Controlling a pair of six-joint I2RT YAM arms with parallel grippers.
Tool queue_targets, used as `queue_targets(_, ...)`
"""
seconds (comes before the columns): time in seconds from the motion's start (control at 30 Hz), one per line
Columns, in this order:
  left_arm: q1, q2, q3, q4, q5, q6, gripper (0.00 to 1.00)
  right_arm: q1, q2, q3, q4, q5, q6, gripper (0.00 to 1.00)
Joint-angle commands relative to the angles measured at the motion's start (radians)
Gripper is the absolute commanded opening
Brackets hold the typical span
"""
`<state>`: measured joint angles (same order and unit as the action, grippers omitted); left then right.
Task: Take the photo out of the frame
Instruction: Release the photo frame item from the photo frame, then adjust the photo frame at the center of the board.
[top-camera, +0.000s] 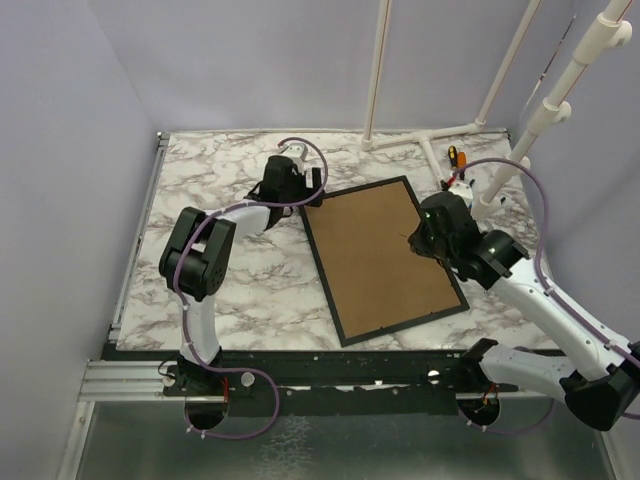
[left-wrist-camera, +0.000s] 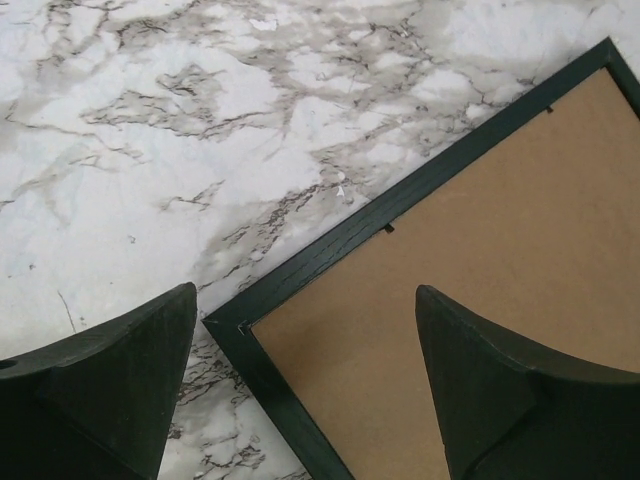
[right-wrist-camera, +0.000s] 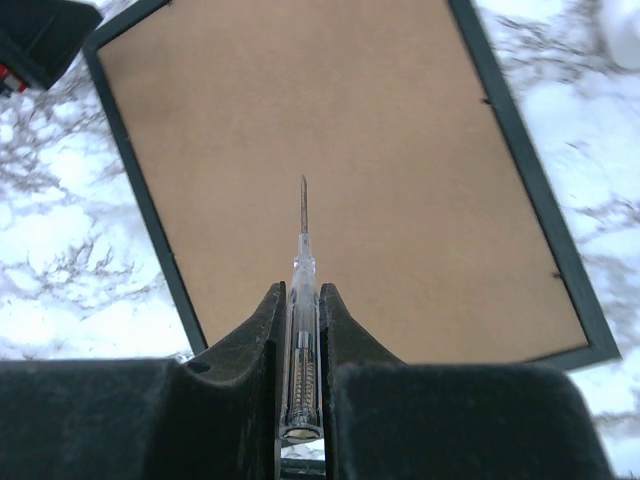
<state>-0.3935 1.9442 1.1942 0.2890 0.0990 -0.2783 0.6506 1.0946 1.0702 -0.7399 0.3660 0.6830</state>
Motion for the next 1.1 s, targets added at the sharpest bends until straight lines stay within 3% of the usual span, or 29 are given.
queue_targets(0.0,0.004,0.046,0.073,-0.086,0.108,0.155,0.88,-0.001,-0.070,-0.024,-0.199,0.151,0.141,0.01)
queue_targets(0.3,0.004,0.167,0.227,-0.233,0.239,0.324,0.85,-0.002,-0.078,-0.034,-0.490,0.116,0.340,0.01)
queue_targets(0.5,0.004,0.251,0.343,-0.331,0.281,0.359,0.76,-0.001,-0.032,-0.011,-0.685,0.068,0.428,0.00)
queue_targets(0.67,0.004,0.277,0.373,-0.363,0.254,0.371,0.68,-0.001,-0.102,-0.056,-0.647,0.036,0.438,0.01)
queue_targets(0.8,0.004,0.291,0.398,-0.394,0.214,0.368,0.54,0.000,-0.144,-0.070,-0.593,0.005,0.429,0.01)
queue_targets(0.93,0.006,0.279,0.393,-0.407,0.178,0.372,0.40,-0.001,-0.125,-0.073,-0.580,0.002,0.422,0.00)
queue_targets(1.07,0.005,0.247,0.358,-0.411,0.150,0.360,0.35,-0.001,-0.101,-0.082,-0.558,-0.012,0.417,0.01)
